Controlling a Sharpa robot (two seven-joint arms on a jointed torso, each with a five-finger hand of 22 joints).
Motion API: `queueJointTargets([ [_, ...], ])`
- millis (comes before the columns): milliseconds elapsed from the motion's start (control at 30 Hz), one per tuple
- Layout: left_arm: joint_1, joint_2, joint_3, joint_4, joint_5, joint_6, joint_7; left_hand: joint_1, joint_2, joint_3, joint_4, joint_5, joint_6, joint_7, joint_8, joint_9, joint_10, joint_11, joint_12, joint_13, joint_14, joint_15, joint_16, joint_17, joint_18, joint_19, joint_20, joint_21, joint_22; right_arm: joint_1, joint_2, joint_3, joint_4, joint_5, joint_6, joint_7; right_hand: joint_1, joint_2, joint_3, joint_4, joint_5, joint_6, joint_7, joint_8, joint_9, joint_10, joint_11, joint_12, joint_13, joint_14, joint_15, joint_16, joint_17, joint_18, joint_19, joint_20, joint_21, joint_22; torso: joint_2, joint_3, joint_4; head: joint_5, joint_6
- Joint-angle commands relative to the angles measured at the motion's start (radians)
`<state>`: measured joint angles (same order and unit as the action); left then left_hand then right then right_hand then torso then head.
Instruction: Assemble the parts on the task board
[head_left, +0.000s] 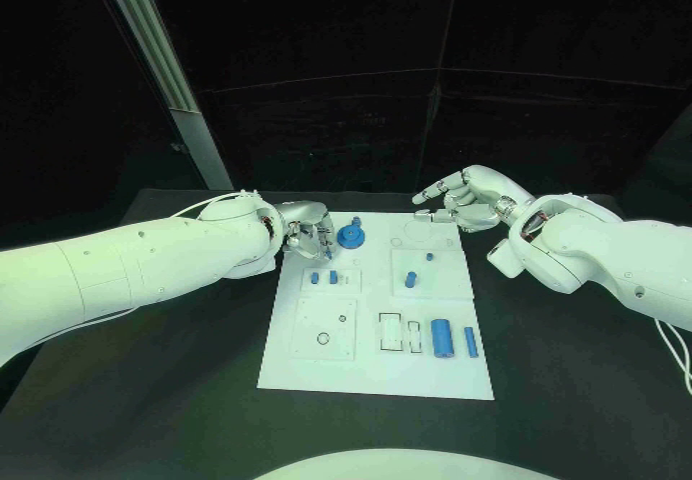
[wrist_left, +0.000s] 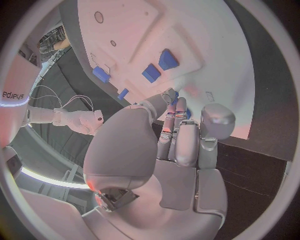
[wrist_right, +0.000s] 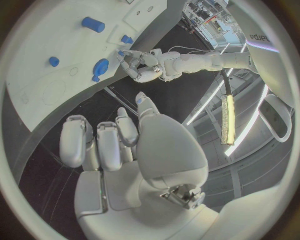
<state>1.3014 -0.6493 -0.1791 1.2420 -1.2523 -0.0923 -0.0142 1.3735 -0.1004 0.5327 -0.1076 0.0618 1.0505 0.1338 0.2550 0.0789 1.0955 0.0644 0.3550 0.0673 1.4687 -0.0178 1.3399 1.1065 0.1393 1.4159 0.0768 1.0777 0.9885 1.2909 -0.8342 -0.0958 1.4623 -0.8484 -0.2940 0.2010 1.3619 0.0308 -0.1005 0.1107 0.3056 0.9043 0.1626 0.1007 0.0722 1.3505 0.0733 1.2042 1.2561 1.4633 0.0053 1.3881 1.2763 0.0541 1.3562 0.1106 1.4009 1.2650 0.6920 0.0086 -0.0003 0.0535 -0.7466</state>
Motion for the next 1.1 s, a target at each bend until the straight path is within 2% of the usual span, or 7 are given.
queueJointTargets([
  [33, 0.0, 0.003, 0.0, 0.002, -0.004, 0.022, -0.008, -0.005, 0.0, 0.004, -0.002, 0.001, 0.005, -0.001, -0.005, 0.0, 0.008, 0.0, -0.003, 0.002, 0.023, -0.003, 0.003, 0.0, -0.02, 0.005, 0.0, 0.003, 0.001, 0.002, 0.0, 0.001, 0.002, -0.001, 0.004, 0.007, -0.002, 0.01, -0.005, 0.0, 0.004, 0.008, 0.0, 0.007, 0.0, -0.006, 0.0, -0.002, -0.001, 0.043, -0.008, -0.004, 0.001, 0.019, -0.007, -0.002, -0.004, 0.0, 0.001, -0.0001, -0.0005, -0.002, -0.001],
  [533, -0.002, 0.012, 0.0, 0.001, -0.004, 0.031, -0.003, -0.012, -0.003, 0.0, -0.002, 0.0, 0.004, -0.002, -0.008, -0.001, 0.006, 0.0, -0.008, 0.001, 0.022, -0.004, 0.002, -0.004, -0.019, 0.003, 0.0, 0.002, 0.001, 0.002, 0.002, 0.001, 0.001, -0.001, 0.006, 0.008, -0.002, 0.01, -0.005, 0.0, 0.004, 0.008, 0.0, 0.007, 0.0, -0.006, 0.0, -0.002, -0.001, 0.043, -0.008, -0.004, 0.001, 0.019, -0.007, -0.002, -0.004, 0.0, 0.0, 0.0, 0.0, -0.003, -0.004],
  [833, -0.002, 0.015, 0.0, -0.003, -0.004, 0.041, -0.01, -0.035, -0.015, -0.009, -0.002, 0.0, -0.026, 0.007, -0.035, -0.011, -0.032, 0.013, -0.038, -0.003, 0.019, 0.005, -0.001, -0.018, -0.02, -0.001, 0.006, -0.002, 0.0, 0.002, 0.002, 0.001, 0.001, -0.001, 0.006, 0.007, -0.002, 0.01, -0.005, 0.0, 0.004, 0.008, 0.0, 0.007, 0.0, -0.006, 0.0, -0.002, -0.001, 0.043, -0.008, -0.004, 0.001, 0.019, -0.007, -0.002, -0.004, 0.0, 0.0, 0.0004, -0.0005, -0.003, -0.004],
  [1100, -0.002, 0.013, -0.001, -0.003, -0.002, 0.045, -0.013, -0.05, -0.036, -0.025, -0.006, 0.0, -0.068, 0.018, -0.065, -0.014, -0.083, 0.027, -0.057, -0.002, 0.014, 0.017, -0.005, -0.034, -0.018, -0.008, 0.016, -0.014, -0.011, 0.002, 0.0, 0.001, 0.0, -0.001, 0.006, 0.006, -0.002, 0.01, -0.005, 0.0, 0.004, 0.008, 0.0, 0.007, 0.0, -0.006, 0.0, -0.002, -0.001, 0.043, -0.008, -0.004, 0.001, 0.019, -0.007, -0.002, -0.004, 0.0, -0.001, -0.0001, 0.0002, -0.004, -0.004],
])
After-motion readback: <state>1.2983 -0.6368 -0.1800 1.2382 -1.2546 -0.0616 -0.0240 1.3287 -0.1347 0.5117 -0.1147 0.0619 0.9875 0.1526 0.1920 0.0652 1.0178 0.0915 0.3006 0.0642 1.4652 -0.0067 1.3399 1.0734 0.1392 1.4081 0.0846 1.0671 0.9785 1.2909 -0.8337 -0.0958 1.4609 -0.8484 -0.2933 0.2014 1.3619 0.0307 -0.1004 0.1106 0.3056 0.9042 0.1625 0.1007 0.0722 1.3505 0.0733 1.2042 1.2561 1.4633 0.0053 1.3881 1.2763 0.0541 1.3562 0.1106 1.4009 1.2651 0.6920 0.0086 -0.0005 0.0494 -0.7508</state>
